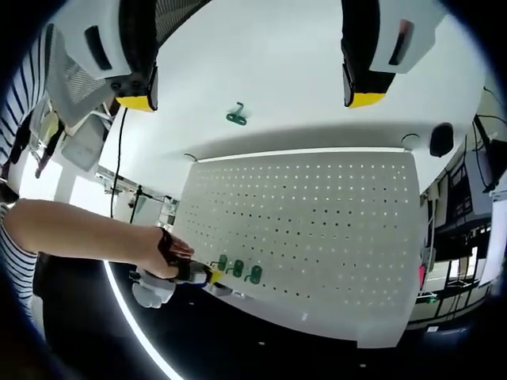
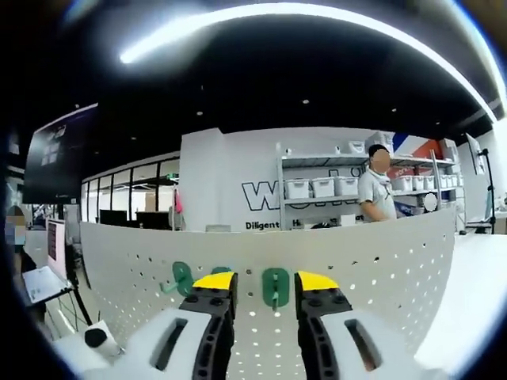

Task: Insert the hook assembly into the mounting plate slot until the hook locks in place.

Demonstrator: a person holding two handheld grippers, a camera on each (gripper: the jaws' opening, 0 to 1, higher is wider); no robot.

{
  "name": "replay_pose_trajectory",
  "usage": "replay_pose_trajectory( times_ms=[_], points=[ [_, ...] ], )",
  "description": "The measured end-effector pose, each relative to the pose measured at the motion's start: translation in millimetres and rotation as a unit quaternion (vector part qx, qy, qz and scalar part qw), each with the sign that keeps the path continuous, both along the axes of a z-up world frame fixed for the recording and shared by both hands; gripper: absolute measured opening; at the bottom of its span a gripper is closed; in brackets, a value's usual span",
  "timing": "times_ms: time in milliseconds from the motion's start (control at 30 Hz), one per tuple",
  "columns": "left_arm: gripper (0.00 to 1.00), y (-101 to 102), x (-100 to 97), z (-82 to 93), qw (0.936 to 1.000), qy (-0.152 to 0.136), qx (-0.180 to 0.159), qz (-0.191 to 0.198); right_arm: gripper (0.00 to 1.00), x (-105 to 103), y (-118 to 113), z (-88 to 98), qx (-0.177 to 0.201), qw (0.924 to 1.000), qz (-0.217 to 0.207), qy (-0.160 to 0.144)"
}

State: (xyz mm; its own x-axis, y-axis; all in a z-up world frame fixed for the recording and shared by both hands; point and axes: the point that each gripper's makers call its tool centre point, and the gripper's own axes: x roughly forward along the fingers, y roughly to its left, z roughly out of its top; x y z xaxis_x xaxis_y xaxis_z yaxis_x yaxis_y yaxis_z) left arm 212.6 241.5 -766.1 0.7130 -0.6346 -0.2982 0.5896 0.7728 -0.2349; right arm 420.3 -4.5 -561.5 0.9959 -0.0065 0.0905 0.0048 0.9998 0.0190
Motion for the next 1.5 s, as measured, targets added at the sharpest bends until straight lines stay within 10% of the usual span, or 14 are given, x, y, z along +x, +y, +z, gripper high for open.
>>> replay_pose_trajectory(
  times_ms=[833,1167,1500],
  points=[
    [1.0,-6.6,-5.7,-6.4,0.9996,0.01,0.017,-0.022,0.69,-101.6,12.0,-83.6,-0.115,0.9833,0.05,0.132],
    [1.0,-8.0,-7.8,-8.4,0.9994,0.015,0.02,-0.026,0.81,-153.5,25.7,-128.0,-0.24,0.9428,0.119,0.198],
    [1.0,-8.8,-9.4,-9.8,0.9992,0.018,0.021,-0.03,0.89,-182.0,18.0,-147.1,-0.238,0.9361,0.121,0.228]
  ],
)
